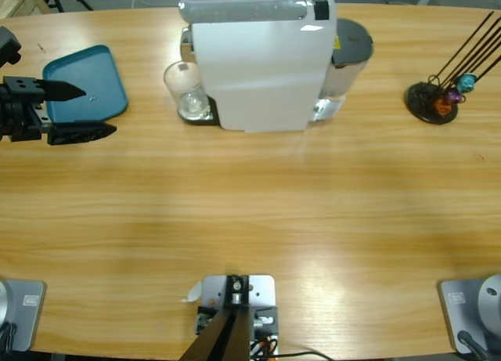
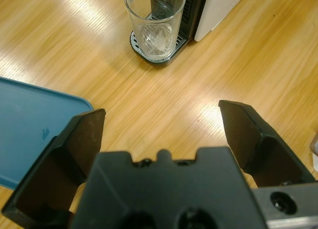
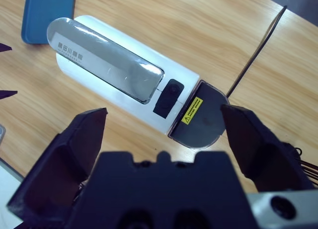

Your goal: Pour coffee

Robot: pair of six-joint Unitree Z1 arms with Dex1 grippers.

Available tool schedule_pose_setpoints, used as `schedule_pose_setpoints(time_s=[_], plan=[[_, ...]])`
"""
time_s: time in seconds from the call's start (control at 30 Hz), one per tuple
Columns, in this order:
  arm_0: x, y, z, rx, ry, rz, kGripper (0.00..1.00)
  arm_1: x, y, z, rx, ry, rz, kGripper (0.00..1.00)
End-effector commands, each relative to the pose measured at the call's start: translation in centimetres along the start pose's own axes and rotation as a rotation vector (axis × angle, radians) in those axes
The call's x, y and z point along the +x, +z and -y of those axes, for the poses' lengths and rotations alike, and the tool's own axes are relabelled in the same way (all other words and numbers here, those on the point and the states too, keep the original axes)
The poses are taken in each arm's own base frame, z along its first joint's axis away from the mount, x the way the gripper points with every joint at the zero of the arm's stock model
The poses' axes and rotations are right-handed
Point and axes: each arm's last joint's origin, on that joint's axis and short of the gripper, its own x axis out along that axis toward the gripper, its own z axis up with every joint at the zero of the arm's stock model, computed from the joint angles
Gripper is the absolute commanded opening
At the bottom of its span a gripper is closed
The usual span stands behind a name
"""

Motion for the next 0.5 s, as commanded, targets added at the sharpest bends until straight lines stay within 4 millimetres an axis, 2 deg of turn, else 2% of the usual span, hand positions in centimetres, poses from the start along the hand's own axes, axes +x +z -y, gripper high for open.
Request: schedule_pose_setpoints(time_s=[0.03, 0.5], plan=[[0.54, -0.5, 0.13, 0.016, -0.006, -0.023, 1.0, 2.41, -0.51, -0.05, 0.014, -0.018, -0.074, 1.0], [0.37, -0.4, 0.16, 0.019, -0.001, -0.016, 1.0, 2.35, -0.78, -0.11, 0.021, -0.011, -0.081, 1.0]])
